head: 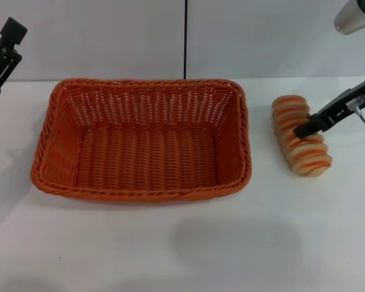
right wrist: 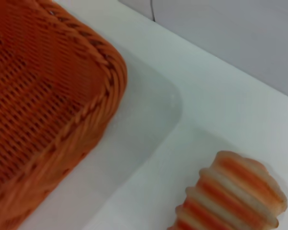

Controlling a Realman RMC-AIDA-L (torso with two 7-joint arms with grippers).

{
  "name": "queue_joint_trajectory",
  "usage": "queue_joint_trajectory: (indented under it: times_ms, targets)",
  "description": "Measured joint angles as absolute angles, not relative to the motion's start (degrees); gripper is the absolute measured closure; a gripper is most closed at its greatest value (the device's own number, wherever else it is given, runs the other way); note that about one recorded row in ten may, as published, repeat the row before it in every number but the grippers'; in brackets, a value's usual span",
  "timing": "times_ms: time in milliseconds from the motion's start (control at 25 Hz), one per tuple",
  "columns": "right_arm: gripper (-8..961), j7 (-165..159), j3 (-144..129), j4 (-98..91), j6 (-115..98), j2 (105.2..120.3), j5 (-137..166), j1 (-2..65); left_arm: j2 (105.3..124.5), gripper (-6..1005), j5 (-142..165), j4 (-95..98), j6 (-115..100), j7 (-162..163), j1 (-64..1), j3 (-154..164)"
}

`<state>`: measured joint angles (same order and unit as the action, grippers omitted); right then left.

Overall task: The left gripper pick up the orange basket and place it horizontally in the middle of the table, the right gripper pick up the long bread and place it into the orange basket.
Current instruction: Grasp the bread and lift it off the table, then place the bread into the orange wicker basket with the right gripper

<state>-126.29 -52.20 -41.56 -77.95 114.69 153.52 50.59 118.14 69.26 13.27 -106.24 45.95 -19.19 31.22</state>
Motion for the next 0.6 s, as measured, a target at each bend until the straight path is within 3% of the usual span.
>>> queue_joint_trajectory:
  times_ms: [600]
  targets:
    - [624,-124.03,-44.14,-44.82,-80.16,110.99,139.54,45.76,118.12,202,69.26,13.27,-106.49,46.05,-18.80,31.32]
